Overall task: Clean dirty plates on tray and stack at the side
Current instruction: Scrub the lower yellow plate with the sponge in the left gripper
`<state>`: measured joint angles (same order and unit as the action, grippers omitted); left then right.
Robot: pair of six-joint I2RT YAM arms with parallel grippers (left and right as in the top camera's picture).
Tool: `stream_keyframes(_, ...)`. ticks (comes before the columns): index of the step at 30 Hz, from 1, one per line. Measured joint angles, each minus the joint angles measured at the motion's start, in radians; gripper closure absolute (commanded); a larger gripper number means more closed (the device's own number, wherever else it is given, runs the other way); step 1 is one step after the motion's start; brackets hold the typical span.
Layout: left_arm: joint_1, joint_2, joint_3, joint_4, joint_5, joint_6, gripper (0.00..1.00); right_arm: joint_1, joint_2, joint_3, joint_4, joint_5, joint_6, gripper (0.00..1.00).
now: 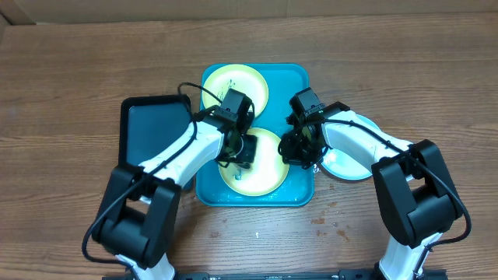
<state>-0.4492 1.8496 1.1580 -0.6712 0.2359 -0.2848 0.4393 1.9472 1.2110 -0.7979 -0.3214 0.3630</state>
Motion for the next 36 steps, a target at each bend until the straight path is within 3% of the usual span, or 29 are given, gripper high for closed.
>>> stream_keyframes(6, 0.000, 0.064, 0.001, 0.015, 0.209, 0.000, 0.96, -0.001, 0.001, 0.000, 0.000, 0.003, 0.000, 0.96)
stream_keyframes(11, 0.020, 0.085, 0.008, 0.010, 0.257, -0.017, 0.96, -0.001, 0.001, 0.000, 0.000, 0.004, -0.001, 0.96)
stream_keyframes(18, 0.026, 0.092, 0.080, -0.050, 0.065, -0.110, 0.96, -0.001, 0.001, 0.000, 0.000, 0.004, -0.001, 0.96)
stream_keyframes(29, 0.010, 0.093, 0.124, -0.146, -0.284, -0.098, 0.96, -0.001, 0.001, 0.000, -0.001, 0.004, -0.001, 0.96)
stream_keyframes(36, 0.012, 0.093, 0.126, -0.174, -0.295, -0.068, 0.96, -0.001, 0.001, 0.000, -0.001, 0.004, 0.000, 0.96)
